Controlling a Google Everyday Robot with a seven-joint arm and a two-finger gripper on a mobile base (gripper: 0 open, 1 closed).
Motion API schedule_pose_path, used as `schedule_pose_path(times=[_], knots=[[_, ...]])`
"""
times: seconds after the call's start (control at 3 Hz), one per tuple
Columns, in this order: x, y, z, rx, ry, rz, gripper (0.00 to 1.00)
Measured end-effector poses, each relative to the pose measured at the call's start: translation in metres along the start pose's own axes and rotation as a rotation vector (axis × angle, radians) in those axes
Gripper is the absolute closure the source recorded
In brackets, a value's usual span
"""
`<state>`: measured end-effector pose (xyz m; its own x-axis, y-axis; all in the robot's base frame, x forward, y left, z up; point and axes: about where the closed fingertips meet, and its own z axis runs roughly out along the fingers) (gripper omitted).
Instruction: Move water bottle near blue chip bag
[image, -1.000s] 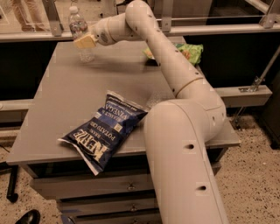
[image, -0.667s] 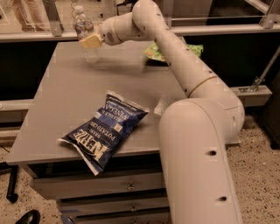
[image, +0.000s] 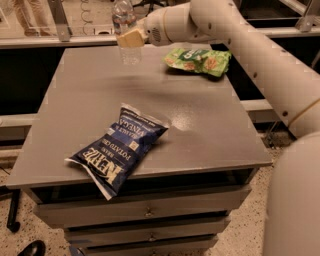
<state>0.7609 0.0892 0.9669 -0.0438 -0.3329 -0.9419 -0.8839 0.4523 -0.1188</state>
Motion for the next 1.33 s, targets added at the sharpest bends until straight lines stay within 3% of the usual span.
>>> schedule_pose_path(times=[0.33,0.67,1.0,1.33], knots=[[-0.003,0.024,-0.066,0.071,-0.034,0.066,1.00],[0.013,0.051,-0.109,0.123,-0.042,0.148,1.00],[0.065,0.091,-0.131,0.147,0.010,0.238,1.00],[0.107,0.115,-0.137,0.149,0.053,0.294,1.00]])
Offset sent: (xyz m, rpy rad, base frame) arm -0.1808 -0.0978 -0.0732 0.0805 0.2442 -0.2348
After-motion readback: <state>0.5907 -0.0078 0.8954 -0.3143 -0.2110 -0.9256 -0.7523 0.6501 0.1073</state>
